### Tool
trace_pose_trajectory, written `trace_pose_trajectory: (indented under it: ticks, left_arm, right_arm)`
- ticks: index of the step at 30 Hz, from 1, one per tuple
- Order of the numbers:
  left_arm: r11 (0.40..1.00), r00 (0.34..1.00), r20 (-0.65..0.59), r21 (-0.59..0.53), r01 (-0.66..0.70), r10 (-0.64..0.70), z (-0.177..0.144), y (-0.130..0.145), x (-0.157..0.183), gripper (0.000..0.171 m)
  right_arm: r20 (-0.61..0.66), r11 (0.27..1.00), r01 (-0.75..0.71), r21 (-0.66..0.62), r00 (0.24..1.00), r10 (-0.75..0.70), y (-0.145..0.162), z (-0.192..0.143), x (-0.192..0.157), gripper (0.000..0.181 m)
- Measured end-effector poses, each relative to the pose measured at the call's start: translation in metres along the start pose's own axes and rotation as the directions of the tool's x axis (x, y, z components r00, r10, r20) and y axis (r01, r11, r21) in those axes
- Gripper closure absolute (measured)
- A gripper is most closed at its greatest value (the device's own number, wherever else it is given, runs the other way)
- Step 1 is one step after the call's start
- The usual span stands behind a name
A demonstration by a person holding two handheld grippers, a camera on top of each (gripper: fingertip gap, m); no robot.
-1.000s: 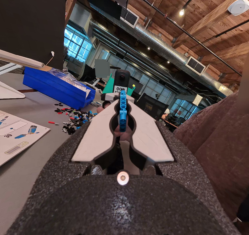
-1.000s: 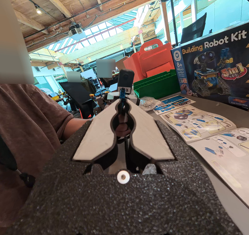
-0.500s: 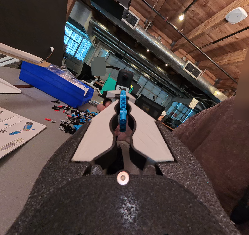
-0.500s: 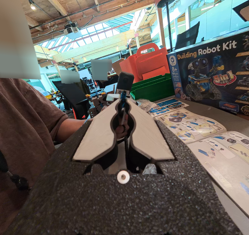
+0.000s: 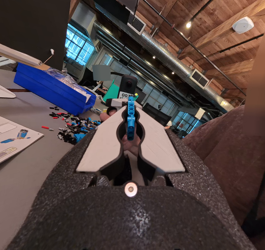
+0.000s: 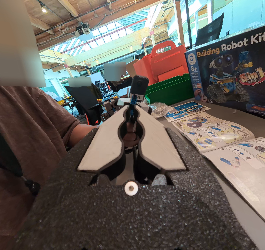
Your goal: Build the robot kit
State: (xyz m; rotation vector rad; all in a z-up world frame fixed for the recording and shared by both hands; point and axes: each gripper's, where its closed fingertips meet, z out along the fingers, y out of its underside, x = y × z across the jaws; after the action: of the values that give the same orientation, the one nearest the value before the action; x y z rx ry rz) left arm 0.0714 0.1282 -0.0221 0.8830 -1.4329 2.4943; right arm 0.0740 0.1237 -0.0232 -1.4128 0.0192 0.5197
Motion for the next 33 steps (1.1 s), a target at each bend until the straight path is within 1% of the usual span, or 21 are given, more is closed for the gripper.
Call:
trace_pose_trajectory:
  ticks: [4, 7, 10, 12, 14, 15, 19, 21, 23, 25, 27, 29, 33]
  left_arm:
    - [0.996, 0.996, -0.028, 0.033, 0.080, -0.079, 0.000, -0.001, -0.002, 0.167]
    - [0.987, 0.985, -0.085, 0.052, 0.154, -0.149, 0.001, -0.002, 0.002, 0.168]
    - [0.974, 0.970, -0.135, 0.071, 0.215, -0.204, 0.001, -0.003, 0.004, 0.166]
    - [0.965, 0.954, -0.190, 0.080, 0.250, -0.232, 0.004, -0.005, 0.011, 0.167]
    - [0.963, 0.951, -0.206, 0.092, 0.253, -0.230, 0.004, -0.007, 0.014, 0.166]
    - [0.962, 0.951, -0.207, 0.098, 0.256, -0.232, 0.003, -0.009, 0.013, 0.167]
    - [0.962, 0.955, -0.194, 0.108, 0.249, -0.226, -0.001, -0.011, 0.011, 0.167]
    - [0.962, 0.956, -0.184, 0.109, 0.249, -0.227, -0.001, -0.011, 0.009, 0.167]
    - [0.964, 0.959, -0.172, 0.102, 0.246, -0.227, -0.001, -0.009, 0.007, 0.167]
    - [0.971, 0.966, -0.152, 0.082, 0.224, -0.210, -0.001, -0.007, 0.005, 0.166]
    - [0.987, 0.983, -0.102, 0.027, 0.157, -0.154, 0.000, 0.000, 0.003, 0.166]
    - [0.995, 0.992, -0.072, -0.011, 0.102, -0.103, -0.001, 0.002, 0.004, 0.167]
    - [0.997, 0.996, -0.050, -0.028, 0.076, -0.078, -0.001, 0.005, 0.002, 0.166]
  right_arm:
    - [-0.042, 0.997, 0.083, -0.011, 0.996, -0.083, 0.000, 0.000, 0.001, 0.178]
    - [-0.043, 0.991, 0.134, -0.004, 0.990, -0.134, -0.002, 0.001, -0.003, 0.179]
    - [-0.010, 0.994, 0.104, 0.029, 0.995, -0.104, -0.004, 0.001, -0.006, 0.178]
    - [0.042, 0.994, 0.052, 0.094, 0.998, -0.056, -0.010, 0.002, -0.011, 0.178]
    - [0.093, 0.986, -0.012, 0.166, 0.996, -0.004, -0.015, 0.002, -0.014, 0.177]
    - [0.097, 0.984, -0.027, 0.176, 0.995, 0.010, -0.015, 0.004, -0.013, 0.177]
    - [0.074, 0.990, -0.006, 0.140, 0.997, -0.004, -0.012, 0.007, -0.010, 0.177]
    - [0.038, 0.994, 0.027, 0.107, 0.999, -0.032, -0.010, 0.007, -0.008, 0.178]
    - [0.023, 0.996, 0.029, 0.081, 0.999, -0.030, -0.008, 0.006, -0.006, 0.178]
    - [0.019, 0.998, 0.024, 0.056, 1.000, -0.025, -0.005, 0.004, -0.005, 0.178]
    - [0.017, 1.000, 0.024, -0.010, 1.000, -0.024, 0.003, 0.004, -0.004, 0.177]
    - [0.014, 0.998, 0.046, -0.050, 0.999, -0.045, 0.006, 0.003, -0.005, 0.178]
    - [0.012, 0.996, 0.030, -0.085, 0.999, -0.029, 0.010, 0.002, -0.004, 0.178]
